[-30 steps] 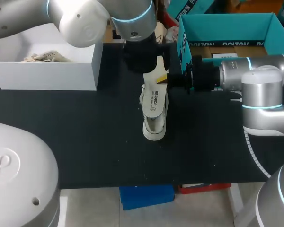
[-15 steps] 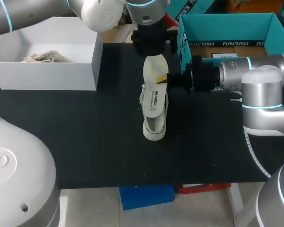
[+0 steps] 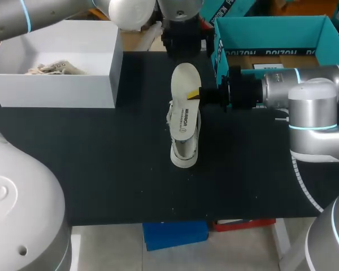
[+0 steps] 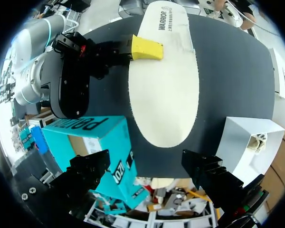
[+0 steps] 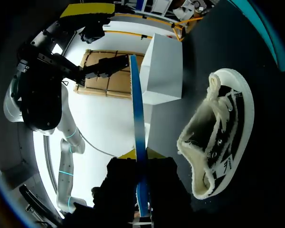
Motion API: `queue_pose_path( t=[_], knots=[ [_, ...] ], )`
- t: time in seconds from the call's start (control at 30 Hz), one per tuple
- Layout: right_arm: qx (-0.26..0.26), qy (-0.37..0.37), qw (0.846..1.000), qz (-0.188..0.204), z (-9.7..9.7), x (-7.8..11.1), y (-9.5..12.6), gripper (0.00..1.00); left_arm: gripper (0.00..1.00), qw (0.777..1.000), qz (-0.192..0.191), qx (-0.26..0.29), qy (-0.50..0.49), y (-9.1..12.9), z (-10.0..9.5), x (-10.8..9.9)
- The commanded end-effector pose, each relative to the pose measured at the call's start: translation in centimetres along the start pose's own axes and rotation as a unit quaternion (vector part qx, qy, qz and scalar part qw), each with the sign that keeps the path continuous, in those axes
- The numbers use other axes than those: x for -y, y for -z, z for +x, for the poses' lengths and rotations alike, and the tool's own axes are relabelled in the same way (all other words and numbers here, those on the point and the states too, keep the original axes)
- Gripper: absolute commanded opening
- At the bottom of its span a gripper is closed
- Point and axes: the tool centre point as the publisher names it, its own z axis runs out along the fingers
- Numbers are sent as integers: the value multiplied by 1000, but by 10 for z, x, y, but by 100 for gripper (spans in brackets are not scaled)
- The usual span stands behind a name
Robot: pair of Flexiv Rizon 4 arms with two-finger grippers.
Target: Take the shoe out of the shoebox, open the shoe tongue, remove and reinsert the insole, then place the shoe into the shoebox
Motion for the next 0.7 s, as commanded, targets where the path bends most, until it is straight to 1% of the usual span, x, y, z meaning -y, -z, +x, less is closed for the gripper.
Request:
queue_pose_path(
  t=[0.03,0.2,0.43,0.7],
  knots=[
    [1,0,1000,-1,0,0,-1,0,100,1000,-5,4,1,13,10,11],
    [1,0,1000,-1,0,0,-1,0,100,1000,-7,3,4,29,20,33],
    [1,0,1000,-1,0,0,-1,0,100,1000,-2,-7,10,45,35,75],
    [1,0,1000,-1,0,0,-1,0,100,1000,2,-6,18,62,43,121]
  ],
)
